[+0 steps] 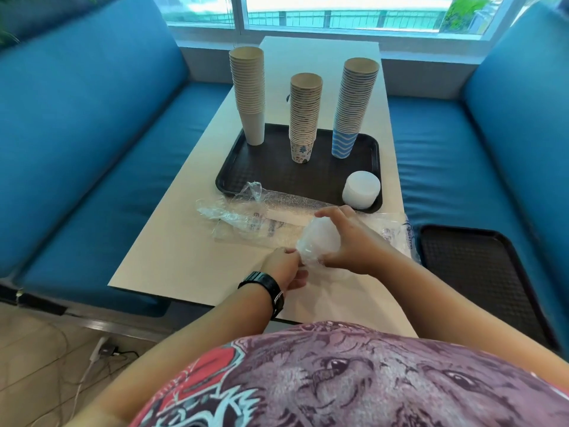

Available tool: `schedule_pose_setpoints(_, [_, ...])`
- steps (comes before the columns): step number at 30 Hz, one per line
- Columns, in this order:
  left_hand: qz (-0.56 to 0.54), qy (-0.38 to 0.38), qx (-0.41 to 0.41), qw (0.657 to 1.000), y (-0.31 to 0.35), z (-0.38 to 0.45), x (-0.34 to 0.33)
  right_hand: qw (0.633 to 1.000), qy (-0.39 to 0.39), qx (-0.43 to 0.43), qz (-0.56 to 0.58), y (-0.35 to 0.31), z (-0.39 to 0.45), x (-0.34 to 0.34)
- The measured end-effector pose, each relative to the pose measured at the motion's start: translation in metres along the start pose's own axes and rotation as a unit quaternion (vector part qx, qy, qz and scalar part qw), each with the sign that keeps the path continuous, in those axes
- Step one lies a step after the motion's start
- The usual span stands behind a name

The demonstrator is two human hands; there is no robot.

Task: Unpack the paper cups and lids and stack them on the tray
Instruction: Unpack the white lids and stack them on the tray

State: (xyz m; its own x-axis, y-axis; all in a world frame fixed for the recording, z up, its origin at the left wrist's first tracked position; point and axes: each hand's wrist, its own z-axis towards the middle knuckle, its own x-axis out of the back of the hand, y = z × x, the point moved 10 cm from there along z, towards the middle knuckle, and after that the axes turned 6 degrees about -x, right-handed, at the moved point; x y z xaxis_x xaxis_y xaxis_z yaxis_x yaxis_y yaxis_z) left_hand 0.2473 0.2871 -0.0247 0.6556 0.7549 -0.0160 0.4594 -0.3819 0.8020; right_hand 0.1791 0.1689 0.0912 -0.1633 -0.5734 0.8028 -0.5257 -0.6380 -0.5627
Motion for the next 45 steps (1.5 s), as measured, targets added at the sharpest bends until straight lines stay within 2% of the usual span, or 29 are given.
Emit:
schedule_pose_setpoints(6, [-0.015,0.023,-0.036,0.999,0.009,-0.002,0.004,0.999,-0.033,-0.008,0.012,0.007,-0.003,0.008])
schedule_pose_setpoints(11, [-0.060,0.013,0.024,0.998,-0.004,-0.008,-0.006,0.977,-0.062,-0.021,0.201,0.018,-0.004,0.010])
schedule_pose_setpoints(15, [-0.062,0.020,0.007,0.998,-0.003,-0.007,-0.009,0.962,-0.021,-0.083,0.258,0.037,0.000,0.004])
schedule_pose_setpoints(19, [-0.051,0.036,-0.015,0.998,0.002,-0.008,-0.008,0.906,-0.050,-0.205,0.367,0.063,-0.003,-0.013])
schedule_pose_setpoints(23, [-0.029,0.042,-0.041,0.998,0.004,-0.009,-0.013,0.841,-0.095,-0.256,0.468,0.072,-0.010,-0.026])
schedule_pose_setpoints(25, [-0.012,0.034,-0.045,0.998,0.002,-0.010,-0.017,0.812,-0.114,-0.262,0.509,0.067,-0.014,-0.030])
schedule_pose_setpoints(30, [-0.004,0.045,-0.044,0.998,0.008,-0.014,-0.017,0.774,-0.130,-0.267,0.559,0.064,-0.017,-0.033])
schedule_pose_setpoints(33, [-0.070,0.053,-0.057,0.995,0.016,-0.013,-0.012,0.760,-0.132,-0.257,0.582,0.061,-0.015,-0.028])
schedule_pose_setpoints(37, [-0.194,0.049,-0.026,0.979,0.020,-0.017,-0.009,0.744,-0.119,-0.231,0.616,0.059,-0.009,-0.018])
schedule_pose_setpoints(40, [-0.220,0.034,-0.010,0.975,0.019,-0.018,-0.007,0.730,-0.122,-0.225,0.633,0.056,-0.007,-0.017])
schedule_pose_setpoints(45, [-0.273,0.054,-0.021,0.960,0.024,-0.014,0.005,0.720,-0.130,-0.213,0.648,0.050,-0.004,-0.022])
